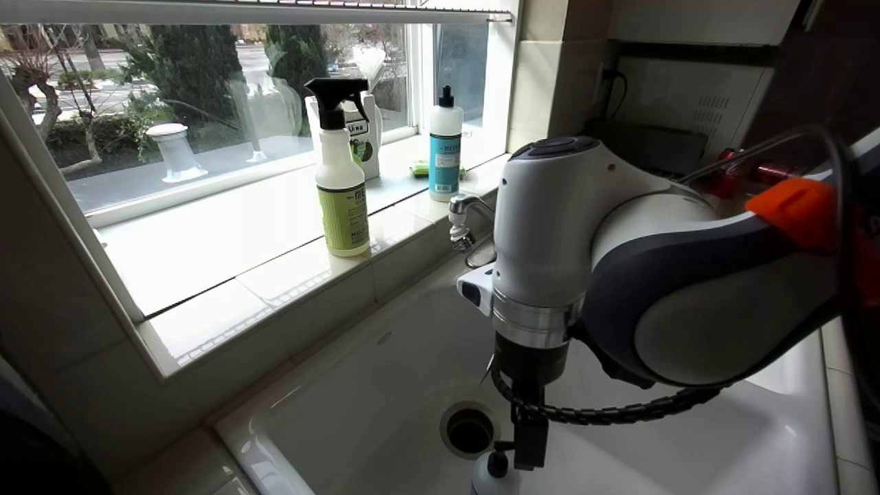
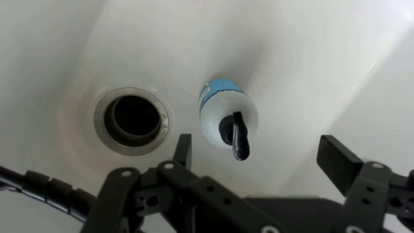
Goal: Put the blue pump bottle in the sink on the left then press down on the top of the bottle.
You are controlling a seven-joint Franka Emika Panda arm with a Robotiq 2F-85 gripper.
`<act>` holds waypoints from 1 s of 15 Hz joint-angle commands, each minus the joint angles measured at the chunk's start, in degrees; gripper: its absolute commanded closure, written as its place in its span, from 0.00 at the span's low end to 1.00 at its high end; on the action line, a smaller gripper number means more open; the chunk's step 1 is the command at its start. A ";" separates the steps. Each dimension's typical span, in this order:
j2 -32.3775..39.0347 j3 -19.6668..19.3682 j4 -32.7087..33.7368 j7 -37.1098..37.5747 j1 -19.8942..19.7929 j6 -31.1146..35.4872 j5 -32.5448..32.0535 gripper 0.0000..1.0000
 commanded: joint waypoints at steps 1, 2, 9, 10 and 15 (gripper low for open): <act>-5.87 0.65 -1.64 0.93 1.02 -4.97 1.00 0.00; -7.05 0.81 -1.53 0.54 1.33 -6.40 1.34 0.00; -14.88 1.16 -0.79 3.00 3.39 -12.89 0.37 0.00; -15.75 1.16 -0.60 3.40 3.56 -13.21 0.26 0.00; -19.50 1.10 0.16 4.83 4.27 -15.39 0.44 0.00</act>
